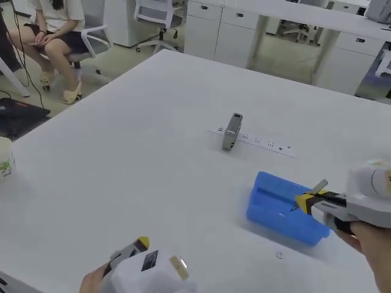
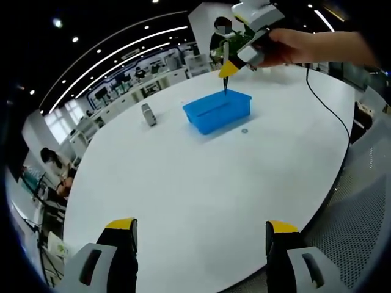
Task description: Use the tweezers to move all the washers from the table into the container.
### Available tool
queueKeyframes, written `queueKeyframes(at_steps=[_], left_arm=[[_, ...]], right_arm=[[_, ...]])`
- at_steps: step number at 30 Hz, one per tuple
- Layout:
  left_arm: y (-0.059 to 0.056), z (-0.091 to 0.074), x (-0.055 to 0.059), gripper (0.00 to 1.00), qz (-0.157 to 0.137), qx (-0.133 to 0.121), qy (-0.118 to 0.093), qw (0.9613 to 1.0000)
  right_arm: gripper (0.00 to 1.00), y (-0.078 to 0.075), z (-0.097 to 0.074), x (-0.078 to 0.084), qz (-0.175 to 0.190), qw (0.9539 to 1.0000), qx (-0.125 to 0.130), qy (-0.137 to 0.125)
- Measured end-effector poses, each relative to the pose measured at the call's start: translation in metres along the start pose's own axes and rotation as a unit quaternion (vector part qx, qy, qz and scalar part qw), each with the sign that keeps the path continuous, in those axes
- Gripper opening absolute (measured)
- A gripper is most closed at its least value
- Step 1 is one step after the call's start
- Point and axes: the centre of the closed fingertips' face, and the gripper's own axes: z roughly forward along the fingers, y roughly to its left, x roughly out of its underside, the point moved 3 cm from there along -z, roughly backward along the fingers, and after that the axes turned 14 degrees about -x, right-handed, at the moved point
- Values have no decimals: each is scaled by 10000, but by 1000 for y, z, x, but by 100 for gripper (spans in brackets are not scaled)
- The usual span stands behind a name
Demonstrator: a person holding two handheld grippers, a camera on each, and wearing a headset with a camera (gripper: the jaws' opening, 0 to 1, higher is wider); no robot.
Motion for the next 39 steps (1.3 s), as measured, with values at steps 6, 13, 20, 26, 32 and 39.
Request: queueKeyframes(at_steps=[6,13,20,26,32,39], left_arm=[[4,-1,-2,88,-44,-95,-74,9999],[8,-3,-5,88,-184,-163,-152,9996],[9,-3,-7,88,-259,-179,-236,9992],[9,-4,-7,87,-272,-174,-264,9991],[10,-3,-6,87,-291,-190,-246,9991],[9,-3,-5,87,-267,-163,-218,9993]], right_arm=[[3,1,-3,15,174,9998,38,26],[3,5,-2,32,350,9993,69,103],[3,6,3,49,500,9985,69,231],[4,8,9,66,721,9968,13,350],[4,8,16,70,804,9960,-50,380],[4,7,26,75,896,9951,-76,415]])
